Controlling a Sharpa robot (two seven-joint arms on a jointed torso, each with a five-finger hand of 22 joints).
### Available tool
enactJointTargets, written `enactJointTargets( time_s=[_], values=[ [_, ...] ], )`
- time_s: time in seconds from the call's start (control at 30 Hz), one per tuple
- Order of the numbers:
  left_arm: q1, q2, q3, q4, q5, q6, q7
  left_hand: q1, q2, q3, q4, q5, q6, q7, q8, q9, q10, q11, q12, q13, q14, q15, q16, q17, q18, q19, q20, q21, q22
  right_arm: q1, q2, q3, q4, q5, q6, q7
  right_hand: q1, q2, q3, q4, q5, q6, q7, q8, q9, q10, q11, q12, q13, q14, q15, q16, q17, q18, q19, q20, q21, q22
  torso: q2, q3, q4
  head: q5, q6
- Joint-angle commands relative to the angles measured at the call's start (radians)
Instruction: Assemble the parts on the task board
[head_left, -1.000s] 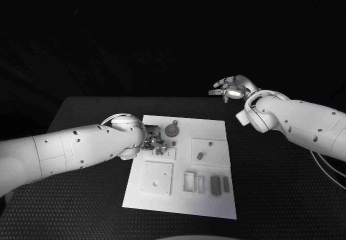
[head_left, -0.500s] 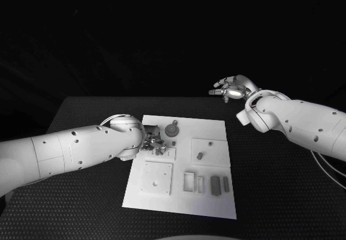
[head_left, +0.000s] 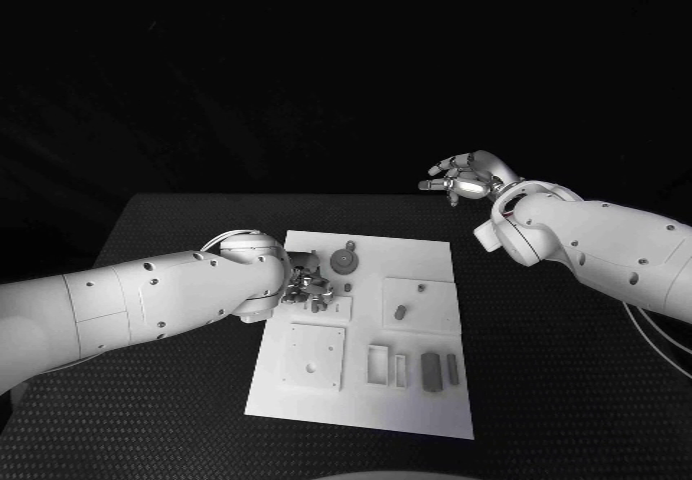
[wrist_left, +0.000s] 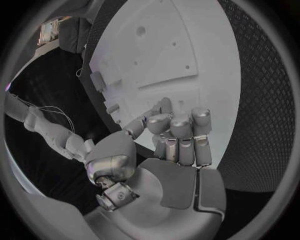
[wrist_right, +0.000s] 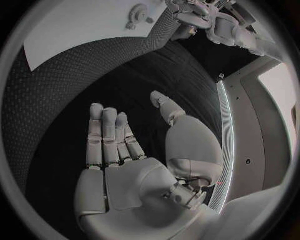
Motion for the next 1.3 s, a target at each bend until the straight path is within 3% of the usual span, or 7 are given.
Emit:
enactJointTargets(
  time_s=[0.03, 0.13, 0.27, 0.63, 0.8, 0.97, 1.3],
  values=[
    [-0.010, 0.002, -0.007, 0.001, 0.007, 0.022, -0.019, -0.015, -0.002, 0.003, 0.012, -0.012, 0.173, -0.106, 0.004, -0.002, -0.043, -0.035, 0.004, -0.001, 0.008, -0.014, 0.004, -0.002, 0.004, -0.009, -0.107, -0.004, 0.006, 0.000, 0.001, 0.001, 0.000, 0.000, 0.012, 0.004, -0.006, 0.008, -0.004, -0.003, 0.003, 0.004, 0.044, 0.007, -0.001, -0.006, -0.002, 0.005, -0.001, -0.005, 0.000, 0.006, -0.002, 0.016, 0.000, 0.007, -0.003, 0.019, 0.001, -0.0001, -0.0002, 0.000, -0.001],
    [-0.010, 0.002, -0.007, 0.002, 0.005, 0.022, -0.018, -0.018, 0.002, 0.004, 0.014, -0.014, 0.173, -0.106, 0.004, -0.002, -0.043, -0.035, 0.004, -0.002, 0.007, -0.014, 0.004, -0.002, 0.004, -0.010, -0.107, -0.004, 0.006, 0.000, 0.001, 0.001, 0.000, 0.000, 0.012, 0.004, -0.006, 0.008, -0.004, -0.003, 0.003, 0.004, 0.044, 0.007, -0.001, -0.006, -0.002, 0.005, -0.002, -0.005, 0.000, 0.006, -0.002, 0.016, 0.000, 0.007, -0.003, 0.019, 0.001, -0.0004, 0.0001, 0.000, 0.000],
    [-0.010, 0.002, -0.007, 0.001, 0.005, 0.028, -0.020, -0.021, 0.021, 0.015, 0.005, 0.012, 0.172, -0.106, 0.004, -0.003, -0.044, -0.036, 0.005, -0.003, 0.007, -0.015, 0.005, -0.002, 0.005, -0.011, -0.108, -0.003, 0.008, 0.000, 0.001, 0.001, 0.000, 0.000, 0.012, 0.005, -0.006, 0.008, -0.004, -0.003, 0.004, 0.004, 0.044, 0.007, -0.001, -0.006, -0.002, 0.005, -0.002, -0.005, 0.000, 0.006, -0.002, 0.016, 0.000, 0.007, -0.003, 0.019, 0.000, -0.0004, 0.0008, 0.000, -0.001],
    [-0.010, 0.003, -0.007, 0.007, -0.009, 0.027, -0.014, -0.020, 0.021, 0.021, -0.007, 0.019, 0.171, -0.106, 0.005, -0.004, -0.044, -0.036, 0.006, -0.004, 0.006, -0.015, 0.006, -0.003, 0.006, -0.010, -0.109, -0.001, 0.009, 0.000, 0.001, 0.001, 0.000, 0.000, 0.013, 0.005, -0.006, 0.008, -0.004, -0.004, 0.004, 0.004, 0.044, 0.007, -0.002, -0.006, -0.002, 0.006, -0.003, -0.006, 0.000, 0.007, -0.003, 0.016, 0.000, 0.007, -0.004, 0.019, 0.001, -0.0010, 0.0002, -0.002, -0.003],
    [-0.010, 0.004, -0.007, 0.008, -0.013, 0.019, -0.011, -0.020, 0.005, 0.018, -0.008, -0.002, 0.171, -0.106, 0.006, -0.005, -0.043, -0.035, 0.006, -0.005, 0.006, -0.016, 0.006, -0.004, 0.006, -0.008, -0.109, -0.001, 0.009, 0.000, 0.001, 0.001, 0.000, 0.000, 0.013, 0.005, -0.006, 0.008, -0.004, -0.004, 0.004, 0.004, 0.044, 0.007, -0.002, -0.006, -0.002, 0.007, -0.004, -0.006, 0.000, 0.007, -0.003, 0.016, 0.000, 0.007, -0.004, 0.019, 0.000, -0.0004, 0.0004, -0.002, -0.003],
    [-0.011, 0.006, -0.007, 0.009, -0.015, 0.015, -0.008, -0.013, -0.025, 0.013, 0.001, -0.049, 0.172, -0.106, 0.008, -0.006, -0.042, -0.035, 0.007, -0.008, 0.007, -0.017, 0.006, -0.006, 0.008, -0.006, -0.110, -0.002, 0.007, 0.000, 0.002, 0.001, 0.000, 0.000, 0.014, 0.005, -0.006, 0.008, -0.004, -0.004, 0.004, 0.004, 0.044, 0.007, -0.002, -0.006, -0.002, 0.007, -0.004, -0.006, 0.000, 0.007, -0.003, 0.016, 0.000, 0.007, -0.004, 0.019, 0.000, 0.0000, 0.0002, -0.002, -0.004],
    [-0.011, 0.008, -0.007, 0.010, -0.025, 0.021, -0.008, -0.010, -0.044, 0.009, 0.006, -0.065, 0.172, -0.106, 0.009, -0.007, -0.042, -0.035, 0.008, -0.009, 0.007, -0.018, 0.006, -0.007, 0.008, -0.005, -0.110, -0.003, 0.007, 0.000, 0.002, 0.001, 0.000, 0.000, 0.013, 0.005, -0.007, 0.008, -0.005, -0.003, 0.005, 0.004, 0.044, 0.008, -0.003, -0.007, -0.002, 0.008, -0.005, -0.006, 0.000, 0.008, -0.004, 0.016, 0.000, 0.007, -0.004, 0.019, 0.001, 0.0007, -0.0008, -0.002, -0.004]
  ],
)
